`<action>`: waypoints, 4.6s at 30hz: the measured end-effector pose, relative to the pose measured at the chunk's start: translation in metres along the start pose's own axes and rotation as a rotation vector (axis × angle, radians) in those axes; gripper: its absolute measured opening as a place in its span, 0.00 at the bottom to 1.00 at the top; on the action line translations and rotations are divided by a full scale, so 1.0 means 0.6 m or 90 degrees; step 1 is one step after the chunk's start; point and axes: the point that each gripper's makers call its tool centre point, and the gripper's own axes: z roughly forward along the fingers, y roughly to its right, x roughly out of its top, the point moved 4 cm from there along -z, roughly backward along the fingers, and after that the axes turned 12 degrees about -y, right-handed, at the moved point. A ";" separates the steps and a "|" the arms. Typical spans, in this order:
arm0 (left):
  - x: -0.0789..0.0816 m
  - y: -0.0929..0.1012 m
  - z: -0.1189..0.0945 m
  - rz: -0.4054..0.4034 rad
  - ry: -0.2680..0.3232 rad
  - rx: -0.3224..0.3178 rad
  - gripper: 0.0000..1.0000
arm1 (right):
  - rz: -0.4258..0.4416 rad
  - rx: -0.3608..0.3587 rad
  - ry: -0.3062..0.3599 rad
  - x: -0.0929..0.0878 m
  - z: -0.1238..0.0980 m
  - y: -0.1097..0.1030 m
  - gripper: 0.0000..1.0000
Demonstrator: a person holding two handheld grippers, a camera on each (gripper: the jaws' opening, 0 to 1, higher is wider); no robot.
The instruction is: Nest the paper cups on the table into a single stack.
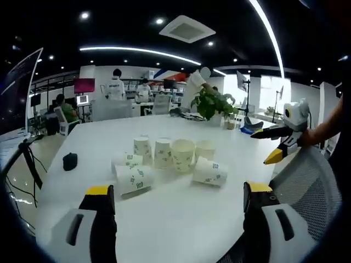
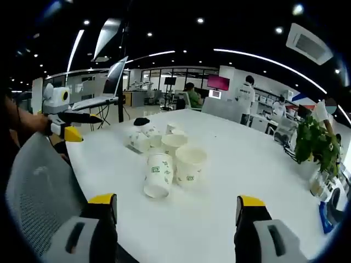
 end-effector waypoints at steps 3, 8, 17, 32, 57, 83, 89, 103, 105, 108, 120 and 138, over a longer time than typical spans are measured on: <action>-0.001 -0.001 0.000 0.001 0.001 0.000 0.96 | 0.001 -0.001 0.000 0.000 0.000 0.001 0.90; -0.002 -0.004 0.000 0.002 0.000 0.005 0.96 | 0.001 -0.006 0.000 0.001 -0.001 0.000 0.90; 0.000 -0.006 -0.001 0.002 0.006 0.005 0.97 | -0.003 -0.007 0.001 0.002 0.000 0.000 0.91; 0.000 -0.008 -0.002 0.015 0.008 0.014 0.99 | -0.001 -0.001 -0.002 0.001 0.001 -0.001 0.92; -0.002 -0.011 -0.002 0.028 0.005 0.029 0.99 | 0.006 0.011 0.015 0.007 -0.001 -0.006 1.00; 0.028 0.001 0.005 0.056 -0.013 0.000 0.99 | 0.023 0.026 -0.035 0.036 0.013 0.020 0.96; 0.032 0.013 0.019 0.074 -0.023 -0.016 0.99 | 0.025 0.034 -0.051 0.042 0.032 0.017 0.93; 0.035 0.026 0.021 0.071 -0.022 -0.038 0.99 | 0.036 0.047 -0.077 0.044 0.076 -0.009 0.87; 0.036 0.027 0.021 0.070 -0.021 -0.041 0.99 | 0.035 0.051 -0.083 0.044 0.083 -0.013 0.86; 0.037 0.028 0.022 0.072 -0.019 -0.044 0.99 | 0.036 0.055 -0.090 0.044 0.096 -0.019 0.84; 0.041 0.033 0.020 0.079 -0.009 -0.049 0.98 | 0.053 0.067 -0.142 0.024 0.138 -0.031 0.72; 0.031 0.030 0.025 0.087 -0.021 -0.041 0.91 | 0.093 0.117 -0.140 0.041 0.171 -0.049 0.54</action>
